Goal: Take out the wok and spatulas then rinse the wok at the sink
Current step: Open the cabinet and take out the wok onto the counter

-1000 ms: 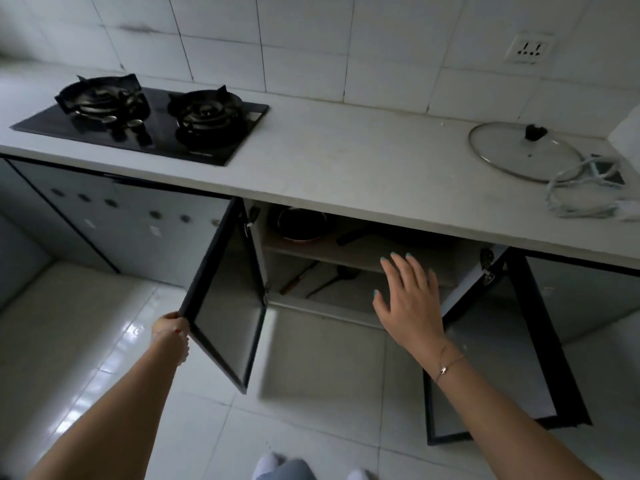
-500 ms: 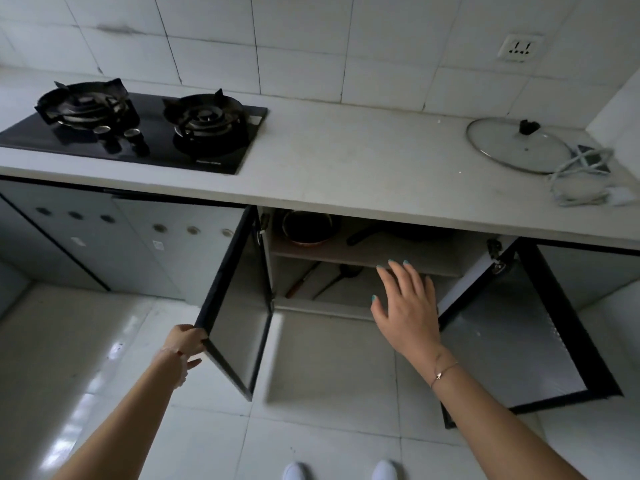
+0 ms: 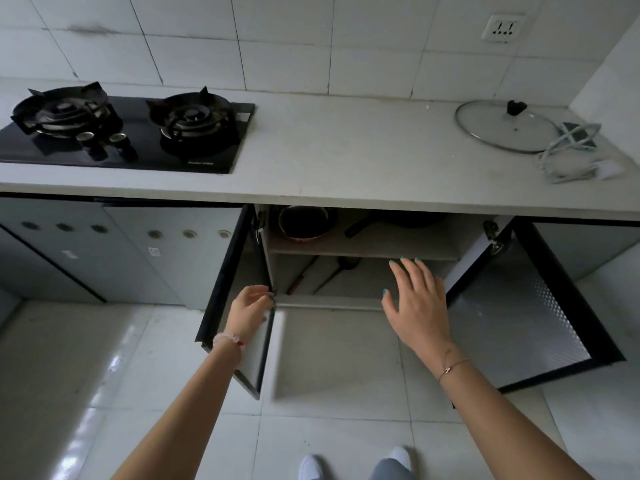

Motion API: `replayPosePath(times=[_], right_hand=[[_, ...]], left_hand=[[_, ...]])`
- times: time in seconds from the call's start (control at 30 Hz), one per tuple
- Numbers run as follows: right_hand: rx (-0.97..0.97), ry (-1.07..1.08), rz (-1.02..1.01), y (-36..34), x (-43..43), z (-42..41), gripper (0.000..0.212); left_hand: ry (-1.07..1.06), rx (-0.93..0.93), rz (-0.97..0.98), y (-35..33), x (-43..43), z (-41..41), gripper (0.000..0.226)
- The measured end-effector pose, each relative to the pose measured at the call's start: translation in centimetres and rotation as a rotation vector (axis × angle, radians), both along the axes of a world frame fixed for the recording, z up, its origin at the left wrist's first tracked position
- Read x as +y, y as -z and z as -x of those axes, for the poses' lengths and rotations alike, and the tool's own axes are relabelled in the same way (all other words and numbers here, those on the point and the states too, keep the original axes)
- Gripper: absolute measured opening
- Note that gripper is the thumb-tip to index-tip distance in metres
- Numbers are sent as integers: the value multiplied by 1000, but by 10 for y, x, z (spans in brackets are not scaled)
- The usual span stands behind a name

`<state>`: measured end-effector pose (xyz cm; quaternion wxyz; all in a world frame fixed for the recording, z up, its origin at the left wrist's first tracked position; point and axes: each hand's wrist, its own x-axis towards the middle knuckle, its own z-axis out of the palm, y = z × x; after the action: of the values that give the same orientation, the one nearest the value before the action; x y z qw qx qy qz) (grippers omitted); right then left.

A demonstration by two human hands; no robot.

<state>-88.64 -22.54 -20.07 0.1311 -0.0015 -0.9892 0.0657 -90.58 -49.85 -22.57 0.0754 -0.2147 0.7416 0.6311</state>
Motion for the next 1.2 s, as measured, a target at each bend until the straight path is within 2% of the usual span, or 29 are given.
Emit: replayPosePath(times=[0.33, 0.7, 0.93, 1.2], right_hand=[[-70, 26, 70, 18, 3, 10, 49], [-38, -63, 225, 41, 24, 47, 38], [-122, -103, 264, 68, 53, 92, 38], [-308, -112, 452, 122, 73, 150, 36]], left_hand=[[61, -54, -374, -2, 31, 6, 17], [14, -152, -543, 12, 78, 45, 23], [-90, -227, -624, 19, 114, 79, 26], [-222, -281, -717, 48, 147, 124, 22]])
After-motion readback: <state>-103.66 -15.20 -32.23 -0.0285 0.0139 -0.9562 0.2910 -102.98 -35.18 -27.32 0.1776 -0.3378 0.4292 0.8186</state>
